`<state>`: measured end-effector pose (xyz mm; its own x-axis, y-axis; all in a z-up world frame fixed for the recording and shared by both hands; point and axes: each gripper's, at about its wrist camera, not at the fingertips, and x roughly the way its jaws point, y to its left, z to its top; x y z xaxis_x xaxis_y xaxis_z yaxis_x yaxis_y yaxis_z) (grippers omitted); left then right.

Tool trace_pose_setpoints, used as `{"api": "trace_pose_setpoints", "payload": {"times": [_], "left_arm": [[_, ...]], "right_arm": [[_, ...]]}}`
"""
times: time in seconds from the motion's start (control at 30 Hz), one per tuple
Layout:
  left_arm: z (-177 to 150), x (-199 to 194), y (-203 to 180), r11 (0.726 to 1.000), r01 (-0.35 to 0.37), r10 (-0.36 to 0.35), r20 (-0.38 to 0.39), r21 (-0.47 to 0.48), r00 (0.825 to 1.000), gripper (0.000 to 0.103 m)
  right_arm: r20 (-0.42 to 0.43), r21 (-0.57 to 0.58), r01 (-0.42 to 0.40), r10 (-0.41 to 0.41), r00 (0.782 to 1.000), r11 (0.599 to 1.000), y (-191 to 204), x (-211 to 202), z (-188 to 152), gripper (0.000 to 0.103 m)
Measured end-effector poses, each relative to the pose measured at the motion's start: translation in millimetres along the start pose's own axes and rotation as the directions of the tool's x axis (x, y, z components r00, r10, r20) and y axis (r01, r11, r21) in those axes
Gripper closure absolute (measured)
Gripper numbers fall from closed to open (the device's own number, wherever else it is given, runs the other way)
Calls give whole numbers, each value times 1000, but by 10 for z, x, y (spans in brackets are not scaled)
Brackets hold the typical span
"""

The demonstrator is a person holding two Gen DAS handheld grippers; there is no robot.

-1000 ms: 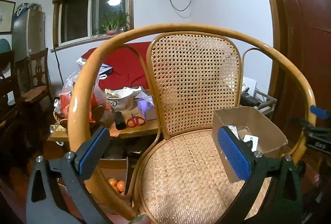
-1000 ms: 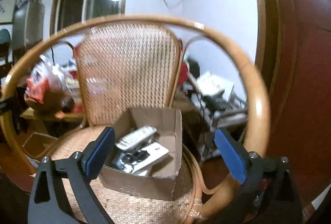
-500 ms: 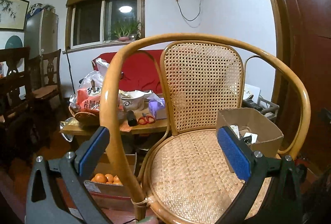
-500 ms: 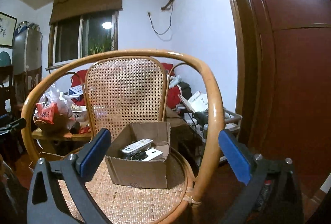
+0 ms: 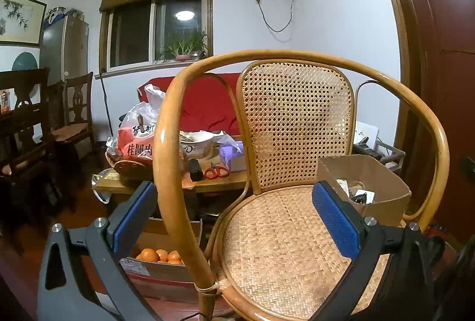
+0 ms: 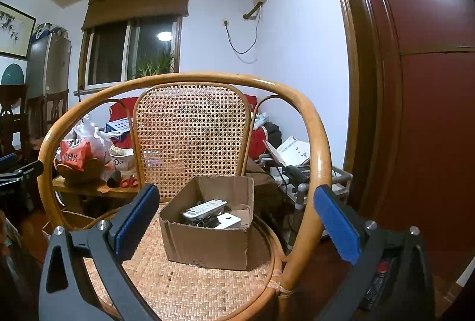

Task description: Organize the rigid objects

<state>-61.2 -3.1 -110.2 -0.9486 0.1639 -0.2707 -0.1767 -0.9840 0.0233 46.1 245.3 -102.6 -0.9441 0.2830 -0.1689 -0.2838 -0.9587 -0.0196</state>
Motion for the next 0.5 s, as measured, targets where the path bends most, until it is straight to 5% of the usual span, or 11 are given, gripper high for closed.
{"api": "trace_pose_setpoints", "payload": {"times": [0.5], "left_arm": [[-2, 11, 3, 1000, -2, 2, 1, -5, 1000, 0]], "right_arm": [[0, 0, 4, -4, 1000, 1000, -12, -6, 3, 0]]}}
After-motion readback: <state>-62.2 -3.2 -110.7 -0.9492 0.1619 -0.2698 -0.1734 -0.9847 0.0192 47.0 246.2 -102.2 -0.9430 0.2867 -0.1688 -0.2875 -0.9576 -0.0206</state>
